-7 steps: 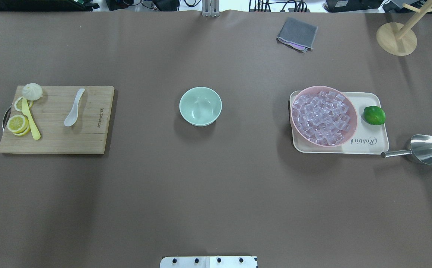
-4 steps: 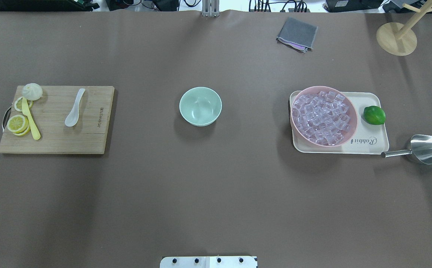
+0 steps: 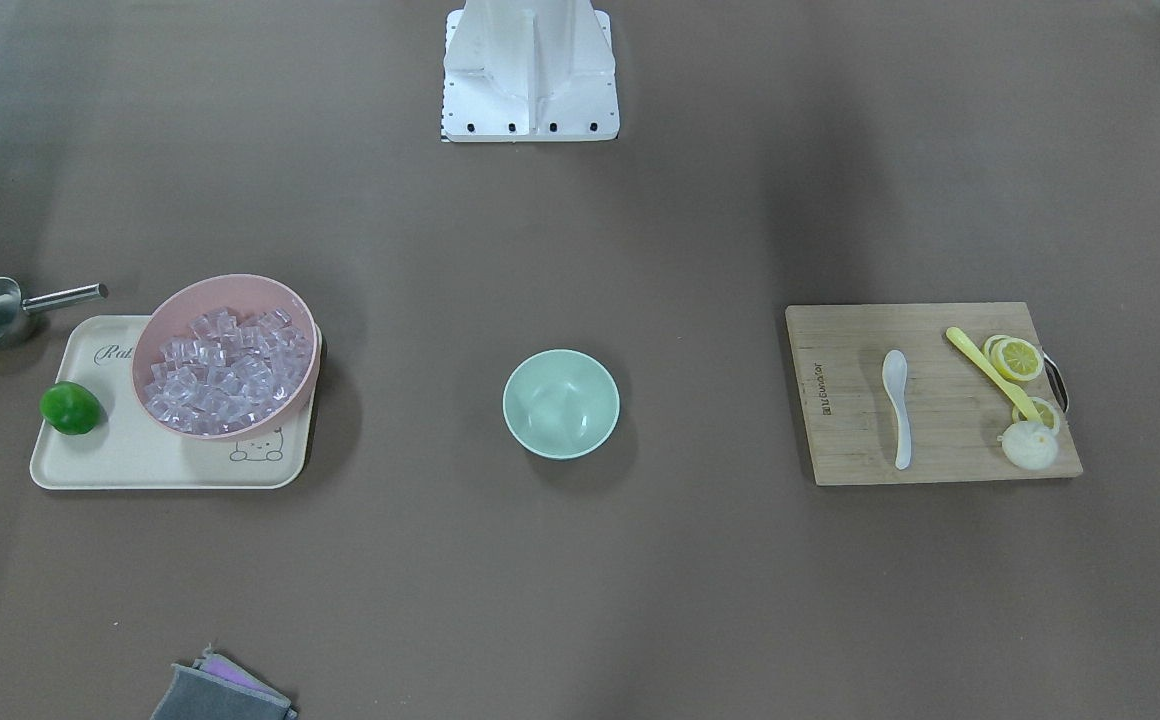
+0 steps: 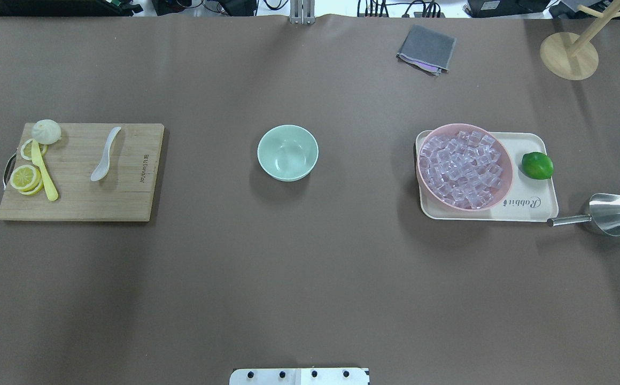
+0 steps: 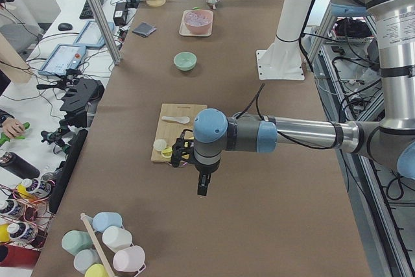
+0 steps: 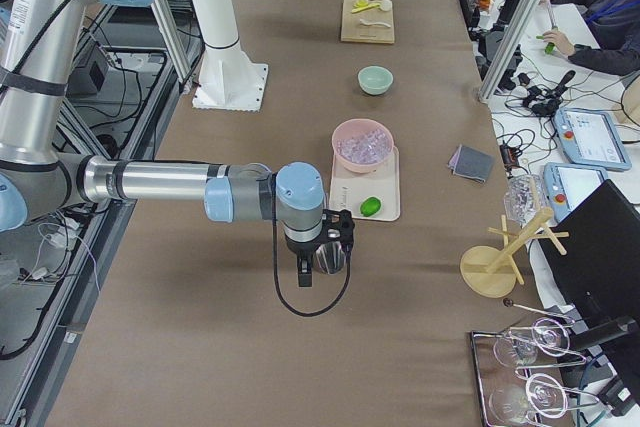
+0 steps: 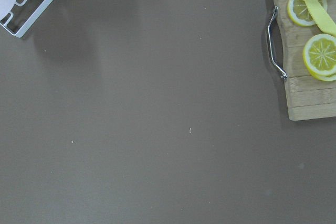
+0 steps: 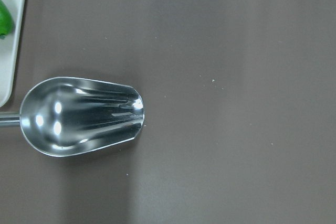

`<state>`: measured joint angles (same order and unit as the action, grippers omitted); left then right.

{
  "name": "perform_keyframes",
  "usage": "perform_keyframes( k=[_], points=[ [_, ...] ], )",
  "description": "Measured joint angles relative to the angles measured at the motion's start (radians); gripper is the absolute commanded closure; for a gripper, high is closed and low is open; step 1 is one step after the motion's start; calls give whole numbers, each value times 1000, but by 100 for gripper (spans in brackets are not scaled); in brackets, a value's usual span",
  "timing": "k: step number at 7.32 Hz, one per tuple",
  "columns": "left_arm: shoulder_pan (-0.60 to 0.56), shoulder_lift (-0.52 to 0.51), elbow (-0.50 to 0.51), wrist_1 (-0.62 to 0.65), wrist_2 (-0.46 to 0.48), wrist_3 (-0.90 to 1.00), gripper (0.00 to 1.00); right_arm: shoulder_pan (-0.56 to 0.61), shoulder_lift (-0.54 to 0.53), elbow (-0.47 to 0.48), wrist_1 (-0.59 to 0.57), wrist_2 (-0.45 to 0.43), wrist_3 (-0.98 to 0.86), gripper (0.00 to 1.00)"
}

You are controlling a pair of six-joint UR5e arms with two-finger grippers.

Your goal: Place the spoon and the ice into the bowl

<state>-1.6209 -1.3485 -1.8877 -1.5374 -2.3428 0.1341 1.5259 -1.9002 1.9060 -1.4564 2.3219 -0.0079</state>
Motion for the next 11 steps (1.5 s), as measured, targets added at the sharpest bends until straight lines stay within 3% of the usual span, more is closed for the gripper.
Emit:
perform_keyframes(
  k=[2,5,8,10,11],
  points=[
    [-2,-20,-14,-34,-2,-1,2,0,-5,-4,170,10,7,0],
    [1,-36,65,-401,-11,-16,2,-2,11,-4,370,15,14,1],
    [12,-78,156,-544,-189,-42,2,-13,81,2,397,128,80,1],
    [81,-160,168,-598,-252,-85,2,-112,195,14,396,176,271,1],
    [154,-207,182,-605,-251,-139,1,-197,255,19,396,148,376,1]
  ],
)
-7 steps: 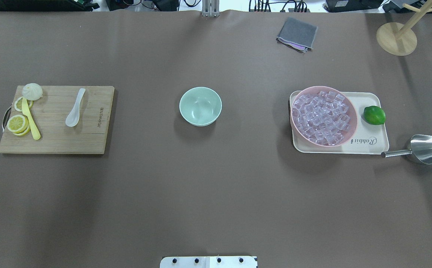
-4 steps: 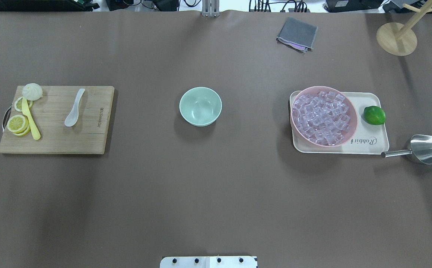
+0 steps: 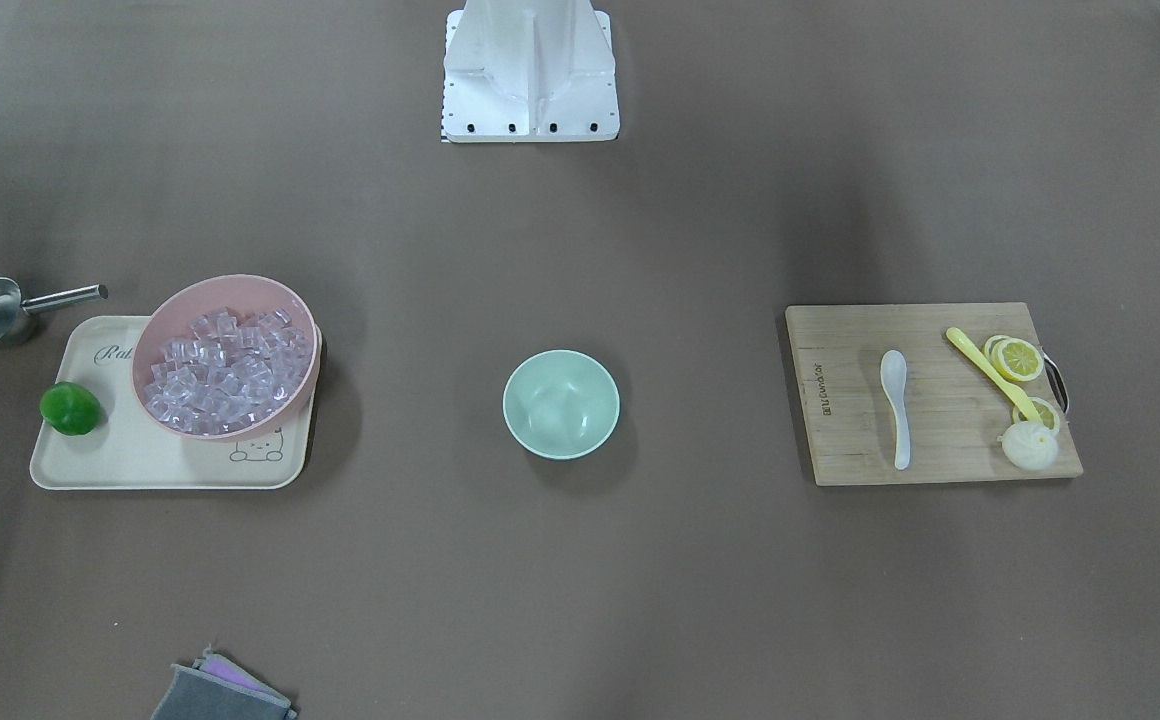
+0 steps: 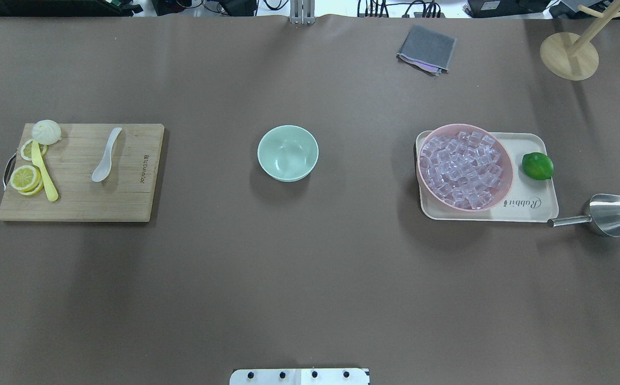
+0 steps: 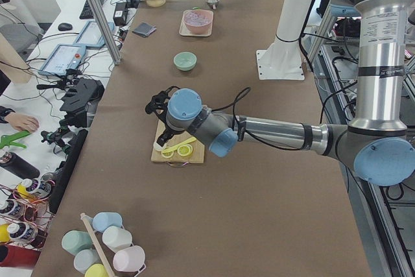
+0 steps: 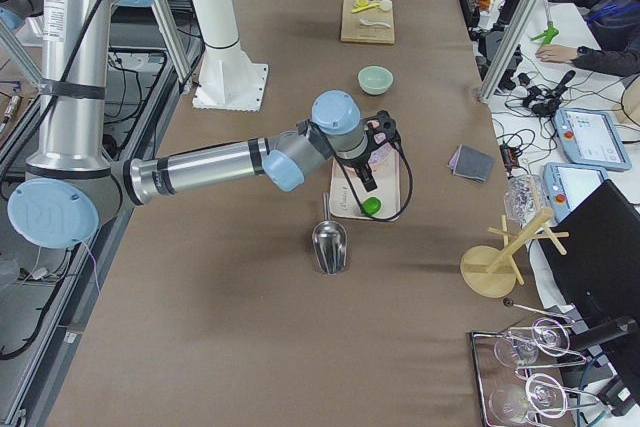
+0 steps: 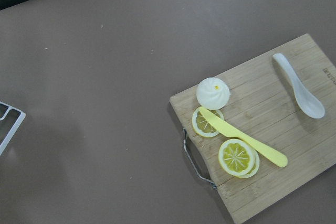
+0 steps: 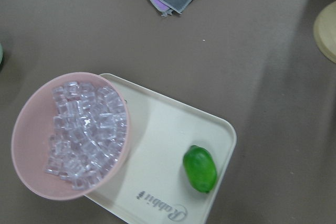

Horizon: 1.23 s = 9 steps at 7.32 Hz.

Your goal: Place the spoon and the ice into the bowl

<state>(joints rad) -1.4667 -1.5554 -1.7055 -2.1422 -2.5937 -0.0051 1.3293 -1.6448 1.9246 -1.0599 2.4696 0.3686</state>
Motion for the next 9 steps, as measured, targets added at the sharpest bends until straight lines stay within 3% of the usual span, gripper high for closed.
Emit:
perform_keyframes(
  k=[4,6,9],
  points=[
    [246,-129,47,1,236,-351,3,-297,119,29,-23,-358,303,2],
    [368,-197,83,0,333,-544,3,-410,146,83,-152,-548,404,1],
    [503,-260,140,-11,490,-765,5,-525,182,113,-245,-706,604,0]
  ],
)
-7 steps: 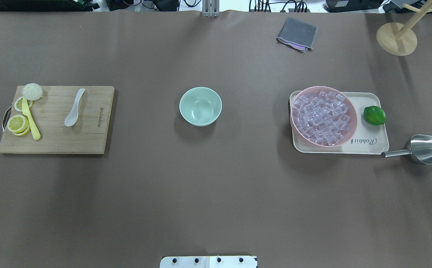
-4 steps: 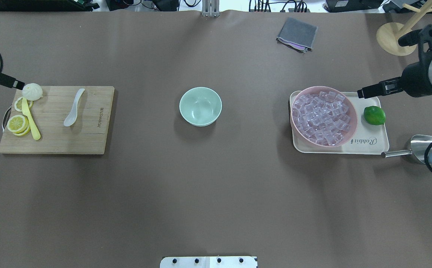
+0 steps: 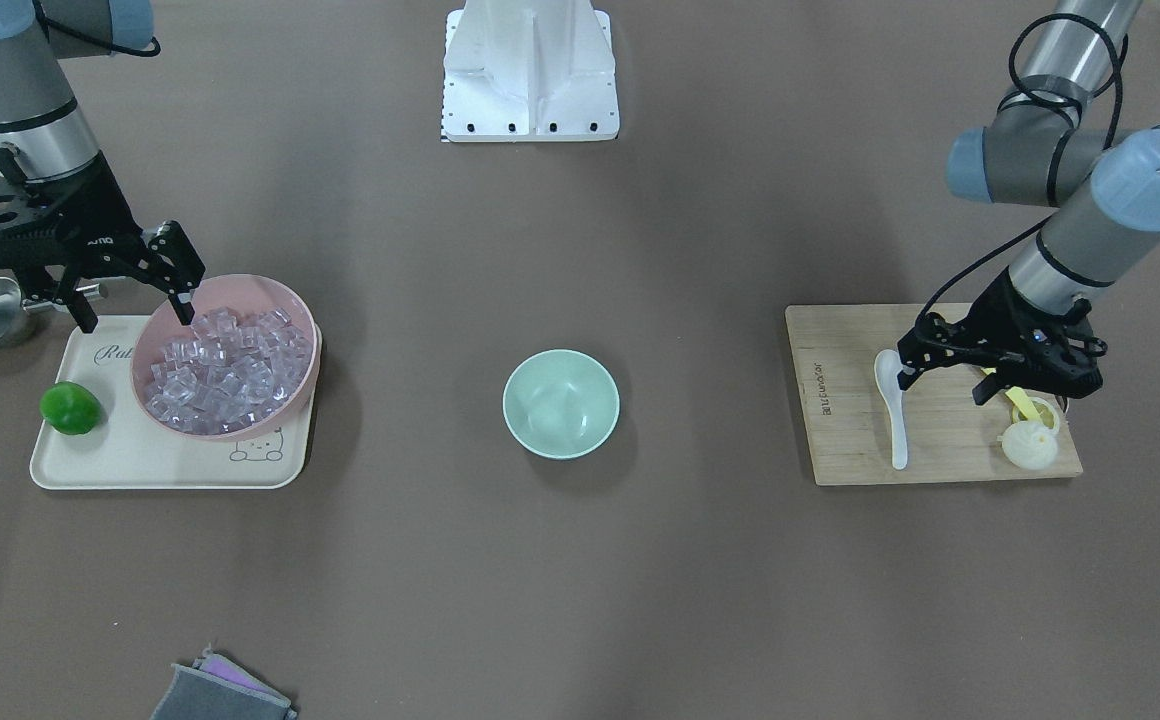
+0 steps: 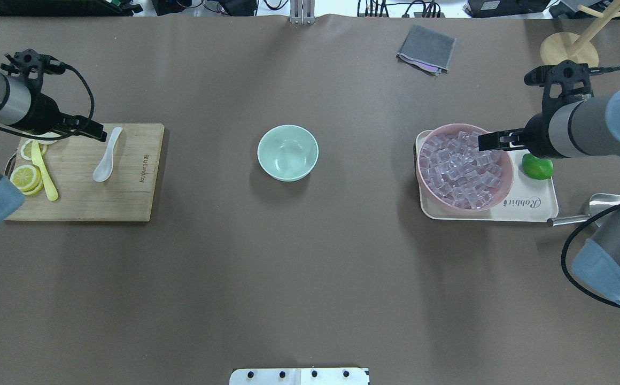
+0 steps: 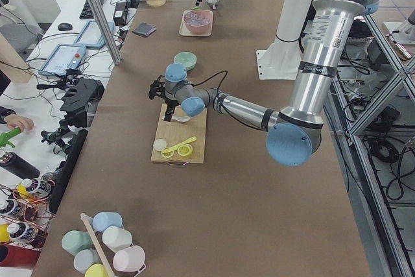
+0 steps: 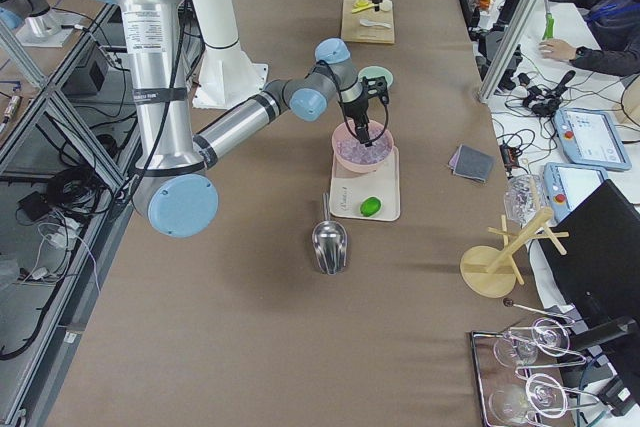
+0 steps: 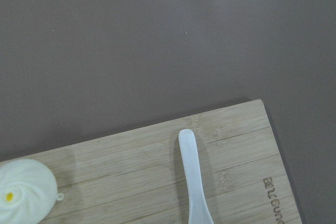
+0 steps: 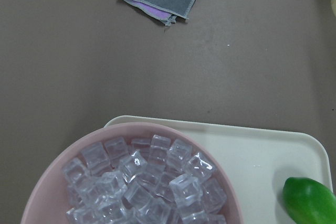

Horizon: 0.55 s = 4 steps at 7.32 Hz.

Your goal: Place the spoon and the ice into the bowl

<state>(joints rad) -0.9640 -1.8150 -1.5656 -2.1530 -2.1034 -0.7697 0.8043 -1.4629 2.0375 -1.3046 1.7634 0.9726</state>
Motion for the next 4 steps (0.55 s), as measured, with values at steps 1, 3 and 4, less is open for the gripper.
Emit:
perform_keyframes(
  k=[1,3,4],
  points=[
    [26,-9,8,-1,37,-27,5,-19,3,1,-4,-24,29,0],
    [77,-14,25,-5,119,-39,29,-35,4,2,-5,-40,44,0],
    [95,-14,40,-18,146,-37,41,-37,4,2,-5,-42,45,0]
  ],
)
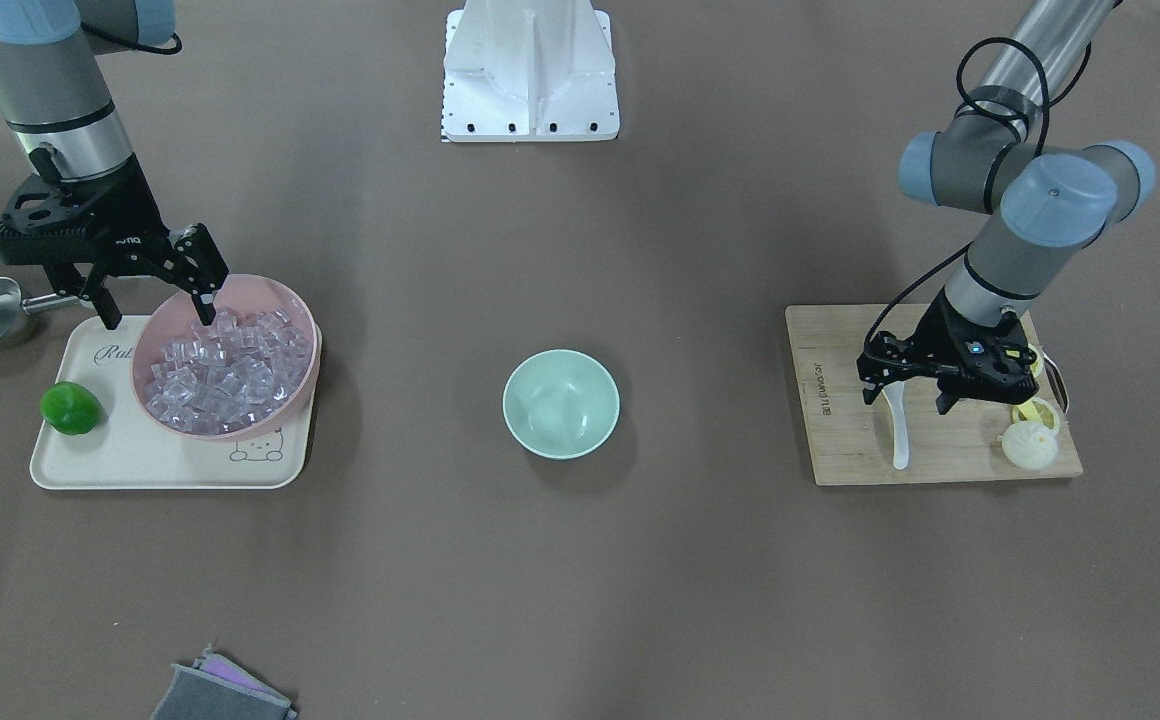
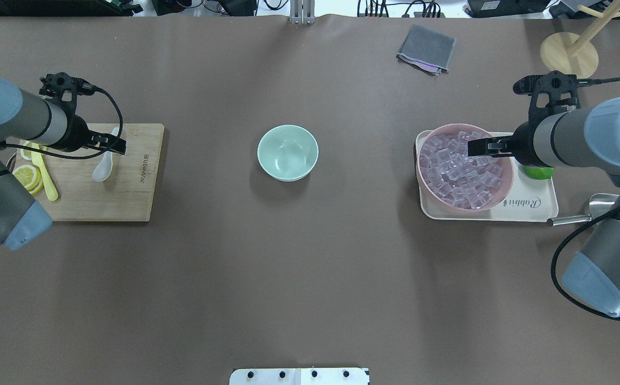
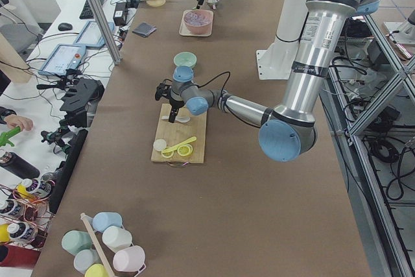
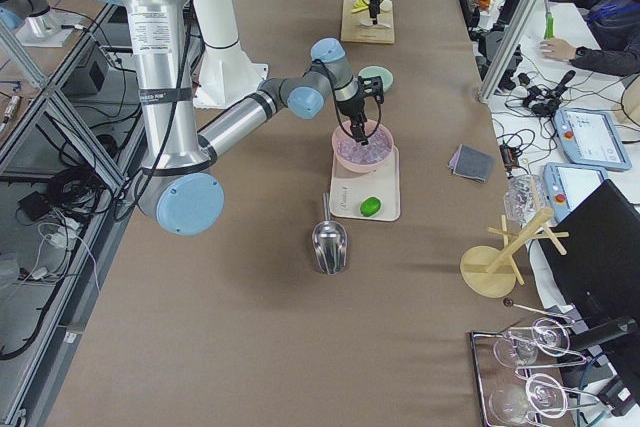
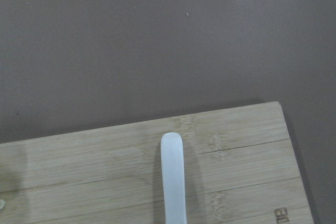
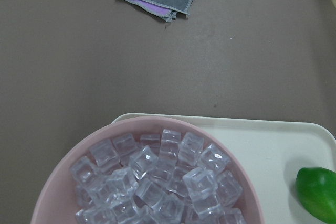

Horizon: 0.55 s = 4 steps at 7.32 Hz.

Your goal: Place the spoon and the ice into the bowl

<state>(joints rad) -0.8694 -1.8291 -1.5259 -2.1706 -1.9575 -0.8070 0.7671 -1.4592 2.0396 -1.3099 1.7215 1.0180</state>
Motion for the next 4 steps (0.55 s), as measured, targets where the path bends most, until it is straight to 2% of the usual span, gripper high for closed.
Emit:
perform_keyframes(
  k=[3,4],
  points=[
    [18,-5,46,-52,16,4,72,-3,0,3,0,-2,1,0],
    [18,-6,48,-57,17,4,91,-4,0,4,0,-2,1,0]
  ],
)
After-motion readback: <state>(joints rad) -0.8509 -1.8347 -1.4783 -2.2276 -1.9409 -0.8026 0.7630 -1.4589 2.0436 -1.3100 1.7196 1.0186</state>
